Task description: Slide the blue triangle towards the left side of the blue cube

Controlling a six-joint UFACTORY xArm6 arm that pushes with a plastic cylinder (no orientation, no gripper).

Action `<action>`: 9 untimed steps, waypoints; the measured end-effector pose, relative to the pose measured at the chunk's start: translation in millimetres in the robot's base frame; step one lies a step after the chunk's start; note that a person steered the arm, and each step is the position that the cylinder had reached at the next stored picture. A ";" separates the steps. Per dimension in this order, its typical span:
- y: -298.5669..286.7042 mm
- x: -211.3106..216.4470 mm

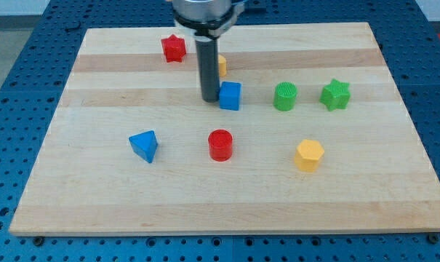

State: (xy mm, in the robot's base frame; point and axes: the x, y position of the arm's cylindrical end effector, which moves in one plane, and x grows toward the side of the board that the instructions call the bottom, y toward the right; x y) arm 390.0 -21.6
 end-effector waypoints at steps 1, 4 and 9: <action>17.3 0.0; -72.3 17.9; -131.4 121.3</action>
State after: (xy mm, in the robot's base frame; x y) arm 511.2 -153.0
